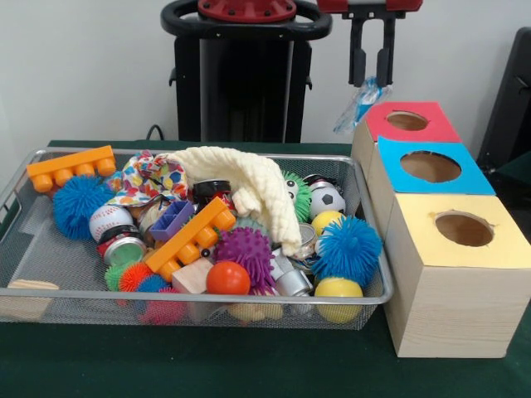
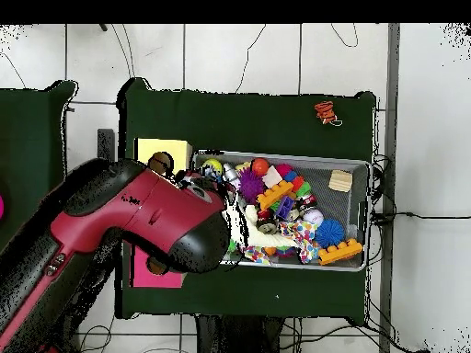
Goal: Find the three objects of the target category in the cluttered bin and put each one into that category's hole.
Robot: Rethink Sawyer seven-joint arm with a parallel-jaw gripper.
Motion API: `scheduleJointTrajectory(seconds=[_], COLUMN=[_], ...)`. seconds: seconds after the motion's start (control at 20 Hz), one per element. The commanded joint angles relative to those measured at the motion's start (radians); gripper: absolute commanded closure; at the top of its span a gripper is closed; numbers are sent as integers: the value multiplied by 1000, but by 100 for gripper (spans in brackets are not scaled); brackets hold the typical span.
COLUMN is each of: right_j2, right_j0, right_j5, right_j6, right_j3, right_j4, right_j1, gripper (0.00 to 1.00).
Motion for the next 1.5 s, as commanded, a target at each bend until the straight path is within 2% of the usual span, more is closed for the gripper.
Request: scheduleJointTrajectory(seconds=[0.05, 0.6, 1.15, 1.5], right_j2=[-22, -45, -26, -63], right_j0=[-21, -21, -8, -13], right_j5=[-157, -180, -166, -204], right_j6=[403, 407, 405, 407], right_j3=[-5, -6, -17, -14], right_j4=[80, 86, 83, 91], right_j1=[54, 66, 52, 71], gripper=[100, 100, 100, 100])
